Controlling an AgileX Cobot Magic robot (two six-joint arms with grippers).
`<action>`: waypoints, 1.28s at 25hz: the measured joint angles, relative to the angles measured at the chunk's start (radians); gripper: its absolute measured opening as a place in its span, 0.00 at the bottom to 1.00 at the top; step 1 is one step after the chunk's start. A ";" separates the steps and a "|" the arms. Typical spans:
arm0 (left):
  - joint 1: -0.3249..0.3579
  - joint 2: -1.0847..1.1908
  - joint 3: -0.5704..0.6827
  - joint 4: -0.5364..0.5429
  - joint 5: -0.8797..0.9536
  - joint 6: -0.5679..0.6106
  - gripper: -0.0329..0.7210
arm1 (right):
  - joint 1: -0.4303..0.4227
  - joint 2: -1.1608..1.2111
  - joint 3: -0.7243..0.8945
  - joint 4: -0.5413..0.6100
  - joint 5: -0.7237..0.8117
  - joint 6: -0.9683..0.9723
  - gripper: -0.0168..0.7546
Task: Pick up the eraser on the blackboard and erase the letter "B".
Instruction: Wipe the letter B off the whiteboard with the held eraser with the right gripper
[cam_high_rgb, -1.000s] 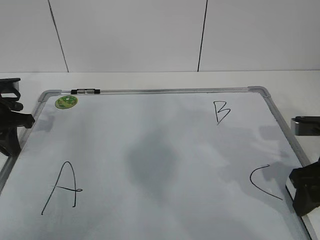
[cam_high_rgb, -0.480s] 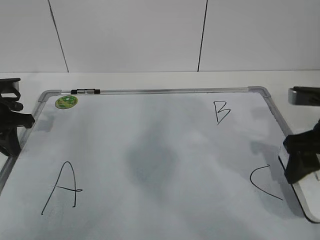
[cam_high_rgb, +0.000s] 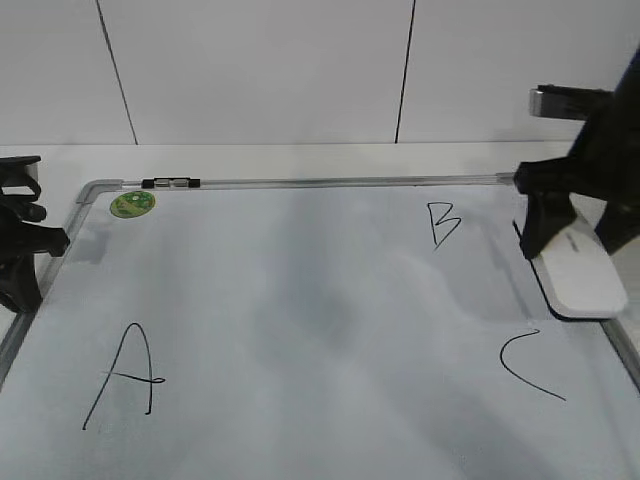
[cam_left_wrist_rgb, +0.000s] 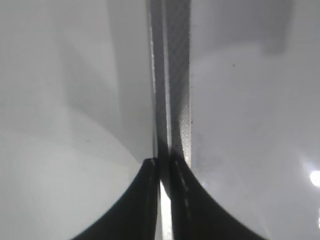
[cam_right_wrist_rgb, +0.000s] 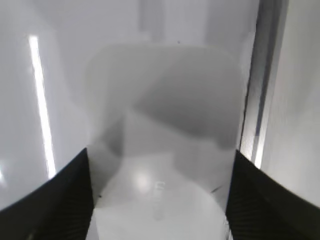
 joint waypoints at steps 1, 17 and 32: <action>0.000 0.000 0.000 -0.003 0.000 0.000 0.10 | 0.000 0.036 -0.041 0.000 0.002 0.000 0.71; 0.000 0.000 0.000 -0.013 0.005 0.000 0.09 | 0.000 0.523 -0.592 0.000 0.048 0.008 0.71; 0.002 0.000 0.000 -0.009 0.010 0.000 0.09 | 0.099 0.591 -0.693 -0.065 0.091 0.026 0.70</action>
